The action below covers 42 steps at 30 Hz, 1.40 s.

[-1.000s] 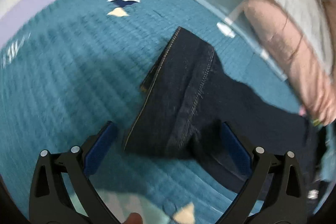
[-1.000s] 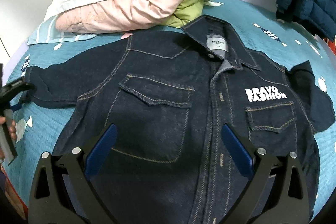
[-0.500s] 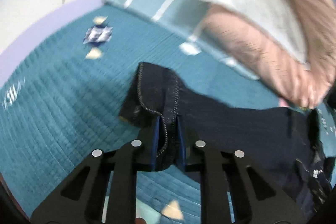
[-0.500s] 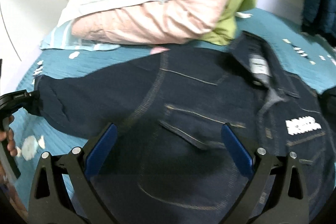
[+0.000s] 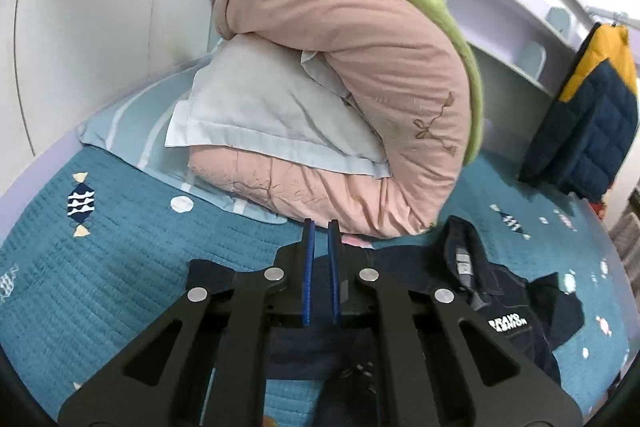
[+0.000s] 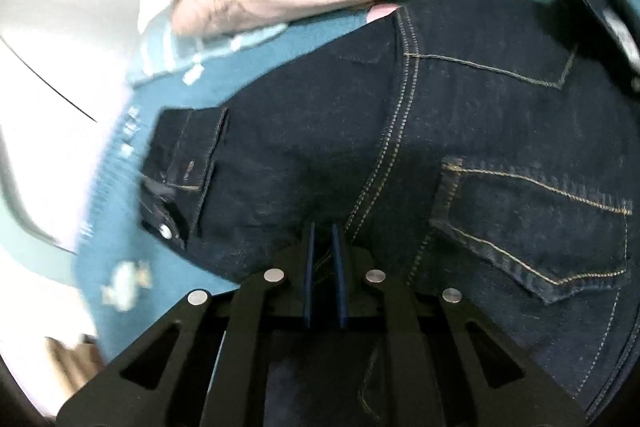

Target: Fold large clothes

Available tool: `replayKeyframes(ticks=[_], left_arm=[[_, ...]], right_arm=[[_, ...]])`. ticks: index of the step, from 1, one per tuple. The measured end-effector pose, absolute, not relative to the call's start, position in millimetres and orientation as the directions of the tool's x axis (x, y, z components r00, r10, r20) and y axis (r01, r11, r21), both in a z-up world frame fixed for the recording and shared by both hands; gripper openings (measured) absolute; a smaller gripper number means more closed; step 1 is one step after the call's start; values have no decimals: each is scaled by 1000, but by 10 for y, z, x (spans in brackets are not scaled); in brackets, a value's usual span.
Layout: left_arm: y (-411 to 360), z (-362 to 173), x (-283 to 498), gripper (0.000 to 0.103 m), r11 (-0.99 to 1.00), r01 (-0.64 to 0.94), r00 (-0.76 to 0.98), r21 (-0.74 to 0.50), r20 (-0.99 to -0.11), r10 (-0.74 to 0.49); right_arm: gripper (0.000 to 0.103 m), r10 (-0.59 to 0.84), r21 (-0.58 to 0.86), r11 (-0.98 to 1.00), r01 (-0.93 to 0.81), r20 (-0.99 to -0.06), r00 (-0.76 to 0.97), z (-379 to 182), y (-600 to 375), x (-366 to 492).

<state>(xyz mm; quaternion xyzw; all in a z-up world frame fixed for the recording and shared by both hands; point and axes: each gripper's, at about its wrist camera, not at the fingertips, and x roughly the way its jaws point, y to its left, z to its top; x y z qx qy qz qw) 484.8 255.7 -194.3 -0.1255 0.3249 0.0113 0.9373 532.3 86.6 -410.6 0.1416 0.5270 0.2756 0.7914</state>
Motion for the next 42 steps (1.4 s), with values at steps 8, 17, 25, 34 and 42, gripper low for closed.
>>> replayKeyframes(ticks=[8,17,25,34,42], left_arm=[[2666,-3069,5118,91,978,-205,541,41,-828,148],[2573,-3954,5209,92,953,-79,397,292,-868,299],[2918,-3897,5273,60,950,-142,391,278,-866,312],[3011,-3437,5124,1,983,-184,443,-2,-893,82],[1842,-2640,5239,1,986,8,561,-165,-815,-141]], right_arm=[[12,629,584,777,-235,-704,331,-3892,-16,4935],[22,571,539,819,-197,-738,360,-3991,-376,4804],[28,561,537,825,-175,-740,372,-4031,-675,4697],[29,555,537,826,-173,-718,421,-3861,-1244,4528],[33,433,464,882,-84,-727,533,-3692,-2357,4297]])
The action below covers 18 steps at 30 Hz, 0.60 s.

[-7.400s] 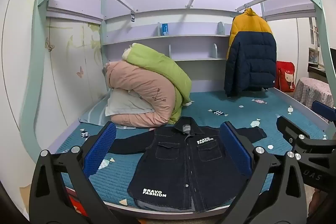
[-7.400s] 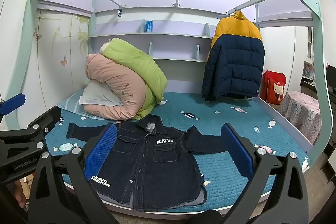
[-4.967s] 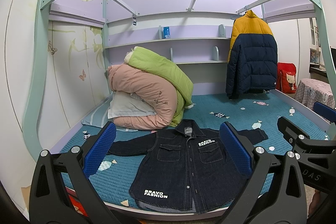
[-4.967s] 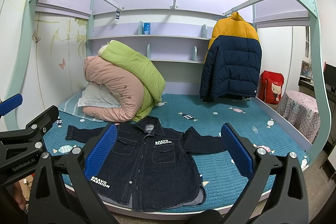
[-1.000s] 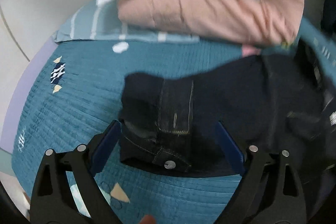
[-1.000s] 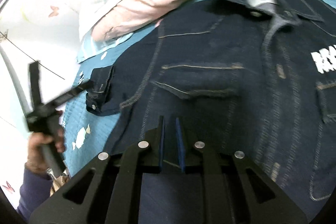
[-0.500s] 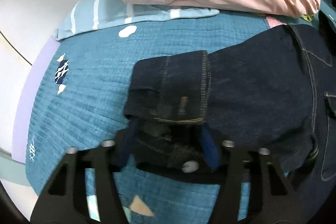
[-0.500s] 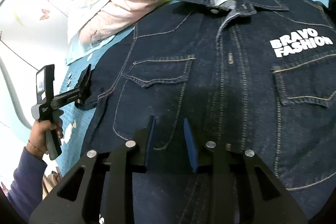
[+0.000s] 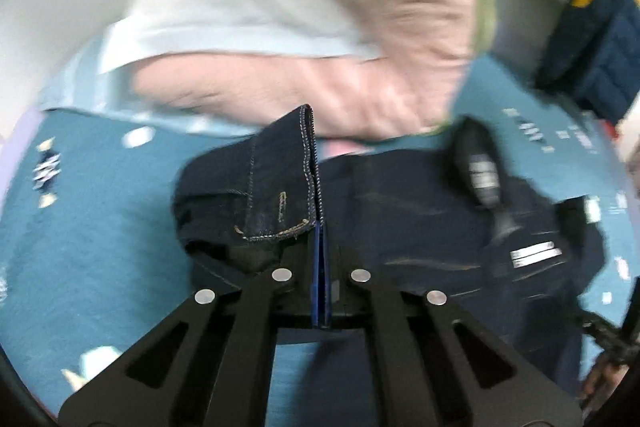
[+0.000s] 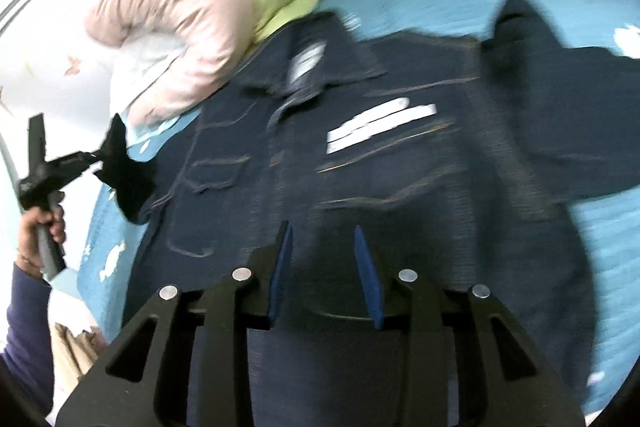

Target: Fold large clothes

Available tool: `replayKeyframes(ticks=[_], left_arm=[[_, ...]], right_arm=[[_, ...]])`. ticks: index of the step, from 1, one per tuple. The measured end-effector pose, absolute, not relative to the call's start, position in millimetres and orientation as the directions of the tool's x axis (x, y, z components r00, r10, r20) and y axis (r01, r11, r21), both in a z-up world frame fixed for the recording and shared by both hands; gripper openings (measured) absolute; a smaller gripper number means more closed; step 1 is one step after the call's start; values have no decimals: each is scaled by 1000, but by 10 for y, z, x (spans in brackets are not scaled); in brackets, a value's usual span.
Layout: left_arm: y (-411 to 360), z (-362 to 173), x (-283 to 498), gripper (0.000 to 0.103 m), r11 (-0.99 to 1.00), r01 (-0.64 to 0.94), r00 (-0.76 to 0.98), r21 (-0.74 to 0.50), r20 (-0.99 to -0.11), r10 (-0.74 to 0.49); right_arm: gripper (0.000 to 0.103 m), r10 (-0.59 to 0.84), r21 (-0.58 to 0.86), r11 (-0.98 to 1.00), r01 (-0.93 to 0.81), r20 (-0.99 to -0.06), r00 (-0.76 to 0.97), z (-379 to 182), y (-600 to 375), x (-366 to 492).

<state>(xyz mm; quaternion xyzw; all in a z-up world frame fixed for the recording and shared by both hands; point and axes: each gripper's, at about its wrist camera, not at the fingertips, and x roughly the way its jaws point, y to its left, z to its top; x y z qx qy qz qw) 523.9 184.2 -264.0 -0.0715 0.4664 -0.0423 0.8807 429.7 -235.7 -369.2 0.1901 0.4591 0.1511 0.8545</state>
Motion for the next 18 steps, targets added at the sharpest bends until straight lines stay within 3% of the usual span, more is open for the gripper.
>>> replayKeyframes(ticks=[9,15,18], left_arm=[[184,-2711,5566,1,929,236,476,-285,-800,-366],[-541,-3113,5683,1,886,263,357,-382,-815,-457],[-812,-3277,5715,1,887,269,328,-376,-830,-451]], right_arm=[[35,238,449,883,141,-685,688,-3696,-3594,4127],[35,83,454,829,325,-676,732,-3817,-4289,4106],[42,49,491,777,394,-671,740,-3882,-4554,4106]])
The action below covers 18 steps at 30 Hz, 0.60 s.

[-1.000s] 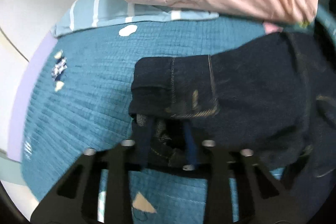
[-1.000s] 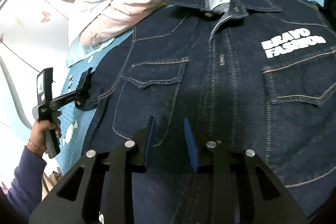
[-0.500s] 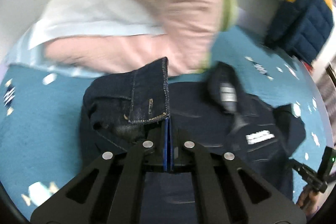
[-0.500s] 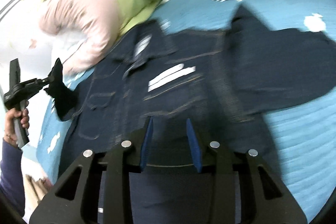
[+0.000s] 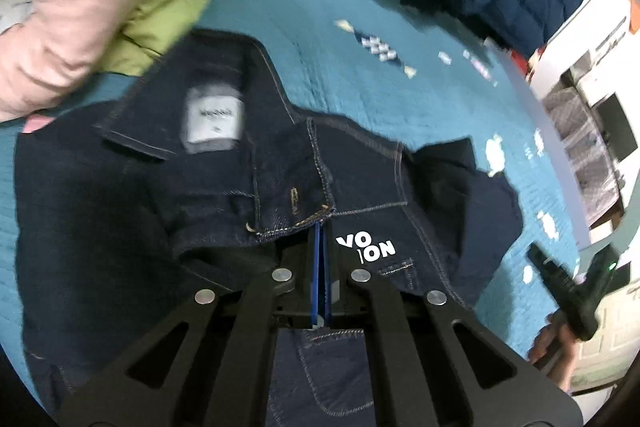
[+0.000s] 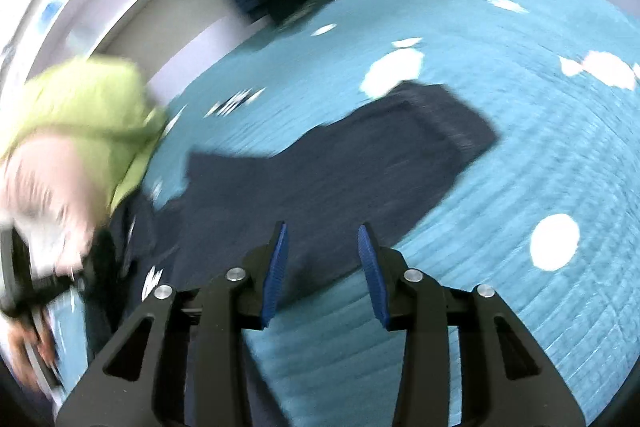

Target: Fold large clothes

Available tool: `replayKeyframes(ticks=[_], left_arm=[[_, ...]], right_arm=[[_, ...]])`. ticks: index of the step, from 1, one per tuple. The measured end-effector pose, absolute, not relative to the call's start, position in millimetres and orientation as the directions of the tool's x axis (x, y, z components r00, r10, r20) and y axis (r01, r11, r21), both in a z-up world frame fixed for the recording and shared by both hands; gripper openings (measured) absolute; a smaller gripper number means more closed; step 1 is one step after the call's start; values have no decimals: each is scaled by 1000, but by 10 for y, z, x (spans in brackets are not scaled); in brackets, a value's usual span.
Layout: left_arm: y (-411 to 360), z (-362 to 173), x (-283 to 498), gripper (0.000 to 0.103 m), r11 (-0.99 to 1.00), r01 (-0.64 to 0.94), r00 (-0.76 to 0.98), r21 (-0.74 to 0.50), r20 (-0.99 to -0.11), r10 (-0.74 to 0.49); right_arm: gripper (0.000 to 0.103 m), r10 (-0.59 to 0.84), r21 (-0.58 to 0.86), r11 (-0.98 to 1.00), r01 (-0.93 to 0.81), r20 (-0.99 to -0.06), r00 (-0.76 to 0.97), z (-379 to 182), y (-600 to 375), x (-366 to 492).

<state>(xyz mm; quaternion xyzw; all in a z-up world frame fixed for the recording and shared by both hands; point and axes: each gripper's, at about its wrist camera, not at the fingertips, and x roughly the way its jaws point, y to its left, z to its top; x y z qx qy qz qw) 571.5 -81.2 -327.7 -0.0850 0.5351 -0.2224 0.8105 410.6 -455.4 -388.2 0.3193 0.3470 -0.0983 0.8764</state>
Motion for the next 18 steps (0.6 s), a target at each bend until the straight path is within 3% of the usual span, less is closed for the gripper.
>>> replayKeyframes(ticks=[9,12,14,18], left_arm=[[-1182,-3714,5667,3,922,249,307,-298,-878,-367],[-1290,-3710,5613,21,912,262,303,-317,-870,-390],[-1397,-3675,5553,41,913,288,322,-288,-869,-376],[-1678,-3578,5397,43,892,366,346,-266,-851,-396]], right_arm=[[52,-10,529,643,554,-717,697,-4218,-5254,4123],[54,1,566,598,567,-709,706,-4285,-5389,4106],[56,16,587,584,560,-698,716,-4313,-5437,4126],[58,35,607,585,537,-681,731,-4361,-5483,4227]])
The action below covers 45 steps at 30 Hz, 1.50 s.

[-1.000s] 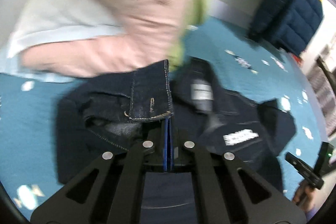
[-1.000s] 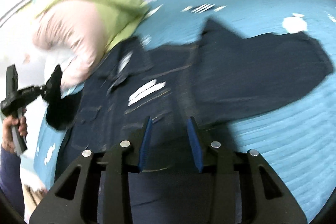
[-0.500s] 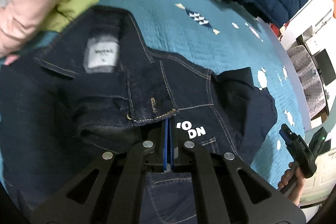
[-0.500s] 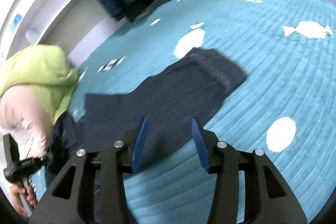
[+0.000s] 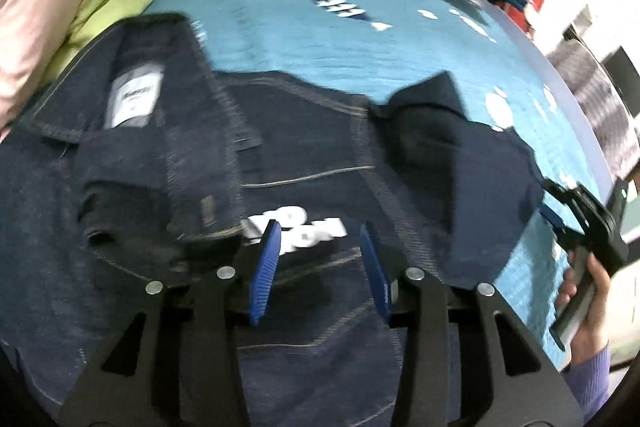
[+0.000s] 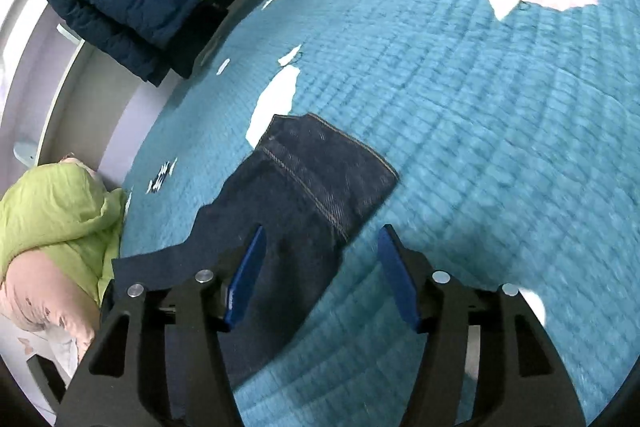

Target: Fold large clothes

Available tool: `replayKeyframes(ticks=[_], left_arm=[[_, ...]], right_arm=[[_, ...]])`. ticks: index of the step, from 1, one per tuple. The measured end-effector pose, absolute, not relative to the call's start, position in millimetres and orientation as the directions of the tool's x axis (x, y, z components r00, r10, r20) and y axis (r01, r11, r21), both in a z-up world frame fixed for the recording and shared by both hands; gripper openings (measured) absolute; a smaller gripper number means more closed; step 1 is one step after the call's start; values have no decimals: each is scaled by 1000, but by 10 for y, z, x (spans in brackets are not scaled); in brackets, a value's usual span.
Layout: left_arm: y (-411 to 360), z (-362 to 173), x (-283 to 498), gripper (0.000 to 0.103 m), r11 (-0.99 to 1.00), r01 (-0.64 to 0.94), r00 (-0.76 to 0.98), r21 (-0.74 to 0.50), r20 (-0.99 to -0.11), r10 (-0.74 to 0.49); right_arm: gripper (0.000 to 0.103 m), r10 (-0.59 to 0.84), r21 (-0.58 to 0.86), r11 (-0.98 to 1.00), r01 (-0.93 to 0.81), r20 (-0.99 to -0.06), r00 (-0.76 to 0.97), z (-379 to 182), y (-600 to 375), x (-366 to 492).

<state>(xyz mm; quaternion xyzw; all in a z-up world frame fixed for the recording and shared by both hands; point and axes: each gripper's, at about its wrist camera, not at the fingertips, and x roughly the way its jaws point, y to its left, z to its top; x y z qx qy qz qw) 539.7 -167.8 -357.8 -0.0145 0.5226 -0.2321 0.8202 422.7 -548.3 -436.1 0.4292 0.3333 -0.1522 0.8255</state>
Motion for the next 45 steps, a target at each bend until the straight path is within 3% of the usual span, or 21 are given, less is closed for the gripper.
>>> replayKeyframes(ticks=[3,4,5,8,14,17,18,20,22,26,33,41,45], left_arm=[[-1905,-3612,5302,46,866,418,320,-274,-848,-423],[-1988,-3658,5282,46,864,427,307,-268,-856,-417],[-2047,-3690,5276,46,860,433,298,-270,-857,-419],[-2251,-3867,5257,51,862,445,280,-243,-876,-392],[-2402,-4030,5273,51,871,463,286,-163,-903,-320],[-2247,-3912,5298,52,862,437,271,-257,-876,-399],[-2076,-3790,5271,55,849,419,285,-322,-842,-459],[-1742,-3559,5200,71,856,394,369,-333,-796,-480],[-1361,-3386,5162,73,882,351,442,-316,-774,-453],[-475,-3266,5183,73,942,201,503,-269,-797,-335],[774,-3339,5163,73,972,-21,533,-233,-826,-186],[1412,-3513,5019,73,965,-113,501,-237,-852,-151],[1450,-3492,4966,75,961,-97,502,-260,-846,-178]], right_arm=[[55,44,616,599,511,-663,747,-4367,-5486,4269],[43,46,617,605,503,-658,752,-4360,-5478,4275],[19,66,638,600,482,-640,765,-4359,-5488,4268],[13,72,680,603,418,-567,820,-4177,-5450,4235],[11,112,672,711,205,-397,911,-3328,-4983,4205],[11,193,665,743,71,-315,929,-2931,-4567,4209],[11,219,659,751,35,-299,929,-2831,-4417,4220],[11,300,646,761,-56,-274,914,-2644,-4004,4299],[11,362,642,757,-117,-264,894,-2555,-3619,4391],[11,493,663,721,-204,-282,823,-2611,-2735,4682],[10,653,675,686,-271,-408,638,-3127,-1306,5179],[15,601,629,767,-126,-637,482,-3902,-653,5389],[16,598,623,776,-96,-678,428,-3923,-735,5377]])
